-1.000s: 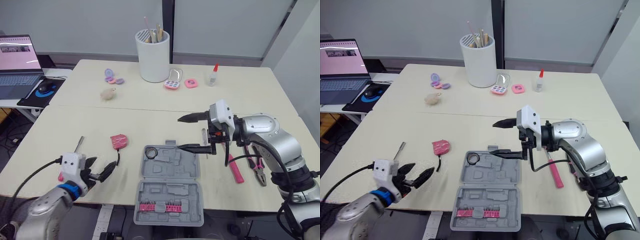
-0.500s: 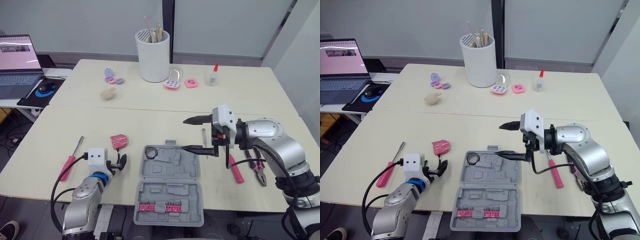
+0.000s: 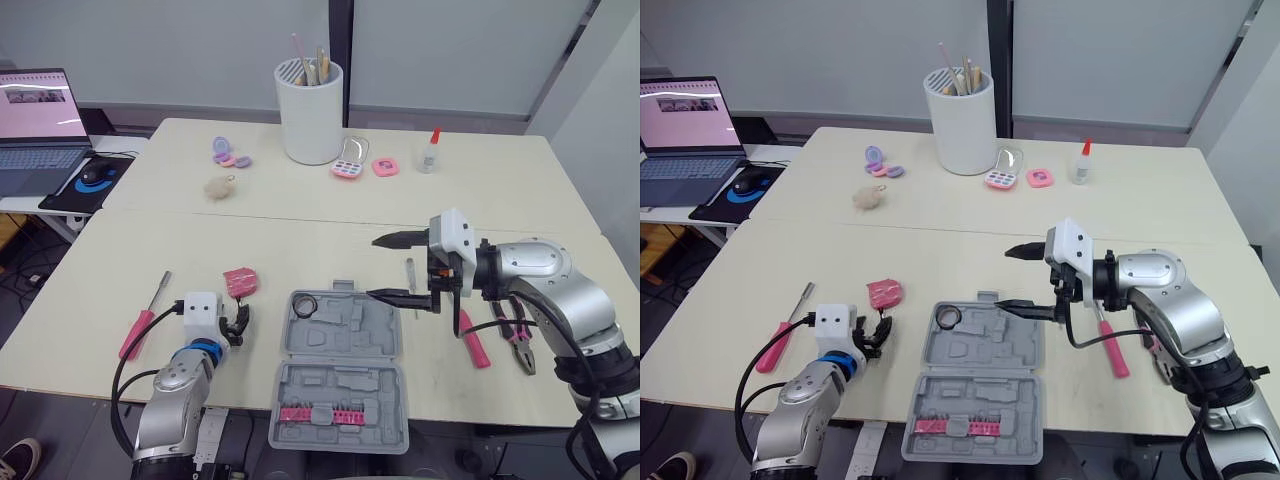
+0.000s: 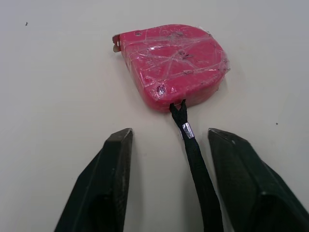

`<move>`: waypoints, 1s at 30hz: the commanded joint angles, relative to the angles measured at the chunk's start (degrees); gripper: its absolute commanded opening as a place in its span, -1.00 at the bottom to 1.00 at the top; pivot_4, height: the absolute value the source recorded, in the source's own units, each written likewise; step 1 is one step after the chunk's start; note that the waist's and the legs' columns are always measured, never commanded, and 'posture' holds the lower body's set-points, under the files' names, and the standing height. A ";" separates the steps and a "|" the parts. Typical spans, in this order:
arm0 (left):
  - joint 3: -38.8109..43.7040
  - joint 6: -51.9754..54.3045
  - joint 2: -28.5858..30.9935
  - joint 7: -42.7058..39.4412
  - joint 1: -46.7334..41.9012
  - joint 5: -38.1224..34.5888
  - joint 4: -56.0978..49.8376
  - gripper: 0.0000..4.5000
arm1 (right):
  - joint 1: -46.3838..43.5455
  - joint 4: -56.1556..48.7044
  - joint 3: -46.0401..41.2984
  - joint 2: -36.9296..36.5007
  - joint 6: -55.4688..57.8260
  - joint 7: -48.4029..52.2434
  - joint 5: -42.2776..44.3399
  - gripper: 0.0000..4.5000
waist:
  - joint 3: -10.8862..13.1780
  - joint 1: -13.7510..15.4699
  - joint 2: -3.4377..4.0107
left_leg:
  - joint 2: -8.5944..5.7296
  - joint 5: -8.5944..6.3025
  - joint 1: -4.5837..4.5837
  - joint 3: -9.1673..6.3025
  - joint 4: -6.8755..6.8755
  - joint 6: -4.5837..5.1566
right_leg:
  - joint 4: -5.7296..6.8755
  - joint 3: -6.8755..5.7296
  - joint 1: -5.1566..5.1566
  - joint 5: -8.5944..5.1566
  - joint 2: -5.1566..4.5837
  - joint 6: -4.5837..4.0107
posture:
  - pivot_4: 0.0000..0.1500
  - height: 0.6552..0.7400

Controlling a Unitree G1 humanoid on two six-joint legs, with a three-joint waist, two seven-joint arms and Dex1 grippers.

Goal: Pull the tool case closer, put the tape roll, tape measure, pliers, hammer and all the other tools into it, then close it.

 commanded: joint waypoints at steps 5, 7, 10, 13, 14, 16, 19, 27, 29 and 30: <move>-1.03 -0.03 0.42 -0.18 -0.41 0.56 2.02 -0.95 | 0.06 -2.15 -1.53 -0.67 -0.72 0.10 0.58 1.00 | 0.00 0.00 0.00 | 0.00 0.00 0.00 0.00 0.00 0.00 | -0.01 0.00 0.01 0.00 0.00 0.00 | 1.00 1.00; -0.99 -0.17 0.61 -0.19 -0.35 0.66 2.09 -0.99 | 0.37 -2.27 -1.35 -0.90 -0.92 0.30 0.33 1.00 | 0.00 0.01 0.00 | 0.00 0.00 0.00 -0.01 0.00 0.00 | -0.01 -0.01 0.01 0.00 0.00 0.00 | 1.00 1.00; -0.92 -0.28 0.81 -0.34 -0.18 0.64 2.00 -0.99 | 0.84 -2.89 -1.08 -1.16 -1.03 0.54 0.18 1.00 | 0.00 0.01 0.00 | 0.00 0.00 0.00 -0.01 0.00 0.00 | -0.02 0.00 0.01 0.00 0.00 0.00 | 1.00 1.00; -0.98 -0.31 1.19 -0.74 0.30 0.42 1.38 -0.99 | 1.35 -3.72 -0.99 -1.20 -0.69 0.42 0.42 1.00 | 0.00 0.02 0.00 | 0.00 0.00 0.00 0.00 0.00 0.00 | -0.02 0.00 0.00 0.00 0.00 0.00 | 1.00 1.00; -0.94 -0.13 1.38 -0.89 0.58 0.32 0.88 -0.99 | 1.53 -3.99 -0.95 -1.14 -0.55 0.29 0.48 1.00 | 0.00 0.02 0.00 | 0.00 0.00 0.00 0.00 0.00 0.00 | -0.02 0.00 0.00 0.00 0.00 0.00 | 1.00 1.00; -0.97 0.59 1.78 -1.14 1.27 0.28 -0.29 -0.99 | 1.88 -4.45 -0.91 -1.03 -0.10 0.16 0.77 1.00 | 0.00 0.01 0.00 | 0.01 0.00 0.00 -0.01 -0.01 0.00 | -0.03 -0.01 0.00 0.00 0.00 0.00 | 1.00 1.00; -1.87 2.43 2.84 -2.83 4.64 -0.03 -4.09 -0.99 | 2.39 -5.18 -0.65 -0.75 0.32 -0.15 0.89 1.00 | 0.00 -0.10 0.00 | 0.01 0.00 0.00 0.00 -0.02 0.00 | -0.06 0.00 0.00 0.00 0.00 0.00 | 1.00 1.00; -2.48 8.40 10.61 -12.86 18.02 -4.72 -16.56 -0.99 | 3.72 -7.72 0.66 -1.05 2.60 0.93 2.34 1.00 | 0.00 -0.32 0.03 | 0.04 -0.01 0.01 0.01 -0.14 -0.01 | -0.18 0.04 -0.02 -0.01 0.00 -0.01 | 1.00 1.00; -2.69 9.83 12.96 -15.83 20.91 -6.39 -18.98 -0.99 | 3.82 -7.90 0.93 -1.08 2.64 1.05 2.52 1.00 | 0.00 -0.32 0.03 | 0.05 -0.01 0.01 0.01 -0.14 -0.01 | -0.25 0.04 -0.01 -0.01 0.00 0.00 | 1.00 1.00; -2.48 10.29 14.19 -17.36 22.26 -7.31 -20.03 -0.99 | 3.75 -7.89 1.13 -0.98 2.59 1.00 2.51 1.00 | -0.01 -0.33 0.04 | 0.05 -0.01 0.01 0.02 -0.14 0.00 | -0.30 0.05 0.00 -0.01 0.00 0.00 | 1.00 1.00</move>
